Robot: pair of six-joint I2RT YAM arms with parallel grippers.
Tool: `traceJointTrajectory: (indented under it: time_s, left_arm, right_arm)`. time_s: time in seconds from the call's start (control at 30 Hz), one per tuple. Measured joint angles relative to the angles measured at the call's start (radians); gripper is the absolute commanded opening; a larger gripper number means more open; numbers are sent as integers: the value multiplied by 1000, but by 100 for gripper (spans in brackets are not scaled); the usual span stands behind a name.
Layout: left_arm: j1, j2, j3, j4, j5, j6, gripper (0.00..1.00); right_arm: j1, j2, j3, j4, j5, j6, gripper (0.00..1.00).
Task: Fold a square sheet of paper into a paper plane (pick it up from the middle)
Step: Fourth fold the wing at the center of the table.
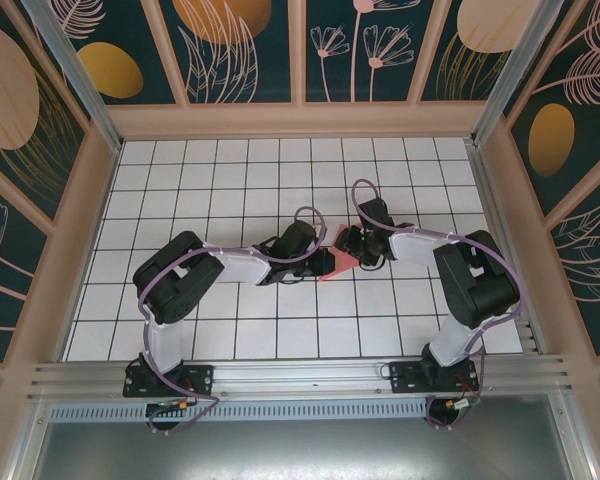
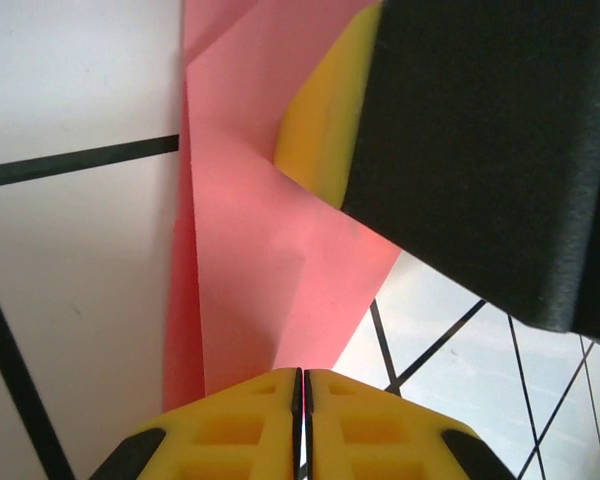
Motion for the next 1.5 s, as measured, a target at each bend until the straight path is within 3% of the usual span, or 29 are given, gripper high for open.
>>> traceJointTrajectory:
  time_s: [1.5]
  left_arm:
    - [0, 14, 15, -39, -37, 2, 11]
  right_arm:
    - [6, 24, 19, -8, 24, 1, 46]
